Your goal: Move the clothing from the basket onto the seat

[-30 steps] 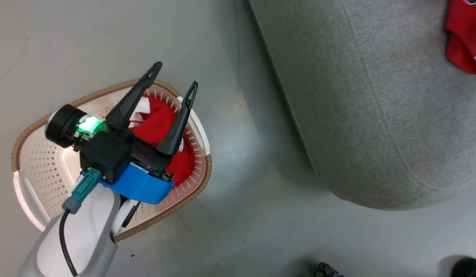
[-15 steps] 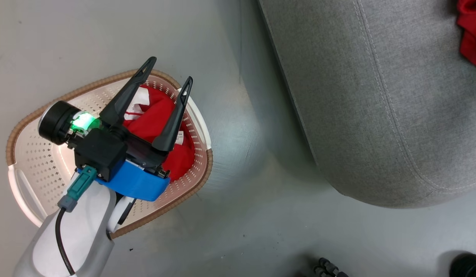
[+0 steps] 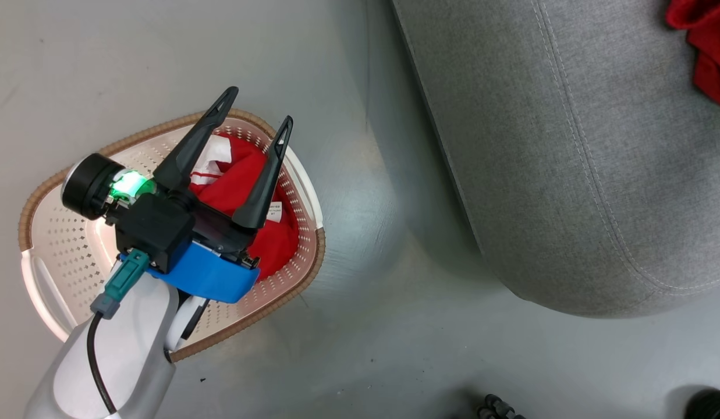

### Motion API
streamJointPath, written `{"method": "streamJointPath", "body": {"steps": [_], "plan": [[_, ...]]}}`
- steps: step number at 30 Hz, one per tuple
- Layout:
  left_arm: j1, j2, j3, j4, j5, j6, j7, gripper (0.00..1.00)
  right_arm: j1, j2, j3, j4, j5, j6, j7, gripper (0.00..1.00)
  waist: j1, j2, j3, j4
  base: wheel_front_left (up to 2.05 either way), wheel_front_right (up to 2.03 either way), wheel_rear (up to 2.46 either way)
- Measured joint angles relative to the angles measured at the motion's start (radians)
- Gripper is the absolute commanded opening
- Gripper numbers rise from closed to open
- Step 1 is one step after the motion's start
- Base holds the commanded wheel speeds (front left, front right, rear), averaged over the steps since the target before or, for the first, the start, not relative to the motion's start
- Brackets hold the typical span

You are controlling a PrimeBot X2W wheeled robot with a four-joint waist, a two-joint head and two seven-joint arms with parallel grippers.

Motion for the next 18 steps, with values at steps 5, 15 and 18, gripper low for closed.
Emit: {"method": "streamJointPath", "body": {"steps": [5,15,18], "plan": [[0.000,-0.009,0.002,0.007,0.000,0.000,0.000,1.00,0.007,0.005,0.015,0.007,-0.004,0.000,0.000,1.00,0.0000,0.0000,-0.016,0.002,0.00,0.00,0.00],[0.008,-0.060,0.003,0.037,-0.009,0.000,0.000,1.00,0.088,0.013,0.076,0.007,-0.028,0.000,0.000,1.00,-0.0001,0.0000,-0.095,0.014,0.00,0.00,0.00],[0.023,-0.080,0.004,0.053,-0.018,-0.001,0.000,1.00,0.115,0.017,0.092,0.009,-0.033,0.000,0.000,1.00,-0.0001,0.0000,-0.130,0.020,0.00,0.00,0.00]]}}
